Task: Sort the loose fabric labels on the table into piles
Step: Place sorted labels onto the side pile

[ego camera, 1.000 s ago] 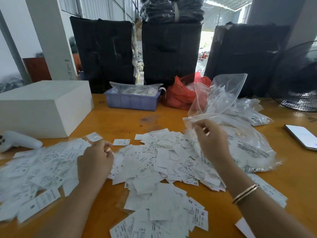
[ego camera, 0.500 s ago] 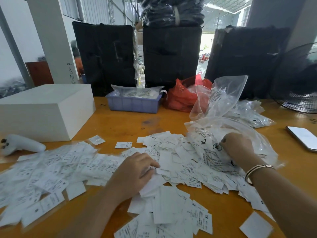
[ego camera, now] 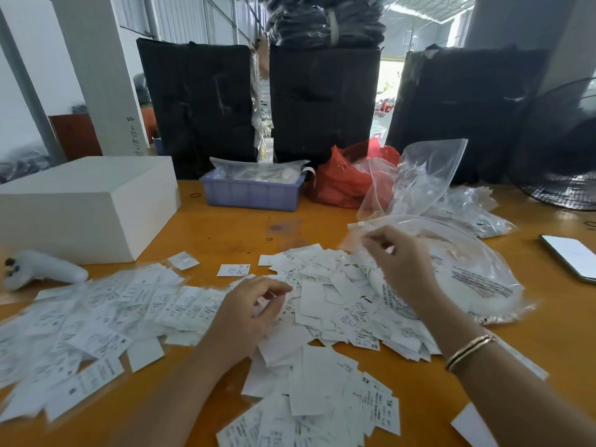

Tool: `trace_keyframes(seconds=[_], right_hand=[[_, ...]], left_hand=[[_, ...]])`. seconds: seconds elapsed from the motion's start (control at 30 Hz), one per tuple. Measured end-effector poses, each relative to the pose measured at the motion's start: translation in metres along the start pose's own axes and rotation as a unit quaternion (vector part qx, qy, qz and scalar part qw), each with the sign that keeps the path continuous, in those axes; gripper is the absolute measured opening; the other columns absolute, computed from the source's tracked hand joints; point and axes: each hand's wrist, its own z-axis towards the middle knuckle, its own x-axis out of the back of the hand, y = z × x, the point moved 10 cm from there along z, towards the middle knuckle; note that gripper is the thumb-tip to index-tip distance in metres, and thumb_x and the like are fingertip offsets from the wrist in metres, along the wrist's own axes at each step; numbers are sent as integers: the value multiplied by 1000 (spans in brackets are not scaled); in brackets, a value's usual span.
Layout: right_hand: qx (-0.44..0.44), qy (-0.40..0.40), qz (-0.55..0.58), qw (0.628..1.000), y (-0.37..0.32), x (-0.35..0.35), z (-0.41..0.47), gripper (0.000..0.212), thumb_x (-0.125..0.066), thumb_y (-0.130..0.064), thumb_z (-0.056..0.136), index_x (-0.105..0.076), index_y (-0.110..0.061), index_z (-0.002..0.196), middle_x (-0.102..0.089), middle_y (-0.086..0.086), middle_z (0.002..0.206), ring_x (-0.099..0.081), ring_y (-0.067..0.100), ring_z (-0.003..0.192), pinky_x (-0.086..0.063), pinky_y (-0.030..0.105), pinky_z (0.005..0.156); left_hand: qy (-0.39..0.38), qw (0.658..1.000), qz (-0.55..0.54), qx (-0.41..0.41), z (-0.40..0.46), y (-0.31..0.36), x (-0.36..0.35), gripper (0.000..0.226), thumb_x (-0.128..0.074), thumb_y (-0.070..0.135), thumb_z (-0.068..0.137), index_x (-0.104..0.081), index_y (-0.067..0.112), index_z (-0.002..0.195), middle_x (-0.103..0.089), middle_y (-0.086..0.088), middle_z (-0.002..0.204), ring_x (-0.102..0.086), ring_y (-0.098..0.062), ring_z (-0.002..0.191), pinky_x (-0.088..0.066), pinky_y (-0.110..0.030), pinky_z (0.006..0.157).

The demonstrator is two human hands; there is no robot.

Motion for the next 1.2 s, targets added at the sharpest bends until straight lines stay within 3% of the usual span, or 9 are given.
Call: trace_keyframes(seconds=[0.1,0.17,0.27,0.47,0.6,0.73,0.87,1.07,1.2], right_hand=[[-5,-127,95,987,-29,-49,-23,10,-62,-23,88,-62,-30,81,-64,-10,66,-55,0,54,-44,13,49],[-29,-185,147,971,-37,-77,-37,11,-63,-25,88,-63,-33,80,-68,-14,69,-59,2,59,-48,14,55],[-55,-212,193,956,-35,-103,-50,12,-65,-23,87,-65,-31,78,-68,-14,66,-60,-3,61,-49,13,61],[-85,-166,166,968,-16,-110,-54,15,-62,-25,89,-62,-38,80,-68,-14,70,-60,-2,66,-49,17,63],[8,-162,25,986,-23,-104,-53,16,-57,-18,91,-67,-30,94,-60,-21,88,-51,-2,81,-35,4,68],[159,-224,-146,950,-43,-127,-69,26,-51,-27,91,-66,-26,112,-63,-10,115,-47,14,108,-31,26,91],[192,-237,-187,934,-47,-134,-70,31,-44,-34,96,-62,-26,120,-62,-9,119,-45,15,111,-32,31,96],[246,-187,-205,929,-59,-126,-72,34,-36,-33,101,-66,-18,104,-66,-5,100,-51,16,97,-34,28,86],[60,-86,17,994,-34,-91,-57,14,-51,-21,95,-54,-28,83,-54,-15,74,-49,0,66,-36,12,61]], left_hand=[[7,997,-55,46,0,-8,2,18,-58,27,92,-60,42,101,-64,22,101,-56,6,94,-42,-5,73],[-2,991,-107,78,0,-13,1,14,-54,46,90,-59,45,103,-65,24,101,-56,6,96,-42,-5,73],[-38,978,-178,99,0,-14,-6,36,-46,65,80,-61,43,104,-64,31,99,-58,7,95,-44,-6,74],[59,982,-129,126,0,-29,8,9,-64,27,87,-69,32,82,-70,20,79,-63,3,76,-45,-5,63],[134,951,-196,196,-4,-48,19,7,-62,24,89,-66,23,85,-71,19,74,-63,6,66,-44,-4,54],[175,938,-209,214,-8,-55,26,8,-59,28,91,-64,23,86,-70,20,77,-63,7,68,-45,-7,52],[181,936,-207,221,-10,-58,27,8,-58,28,91,-63,25,87,-70,21,77,-62,7,68,-44,-11,54],[181,930,-226,226,-11,-61,26,7,-59,26,91,-64,24,88,-71,18,78,-63,5,70,-47,-9,53],[181,924,-246,230,-11,-61,27,5,-61,26,89,-65,22,90,-71,17,78,-63,5,71,-45,-5,54]])
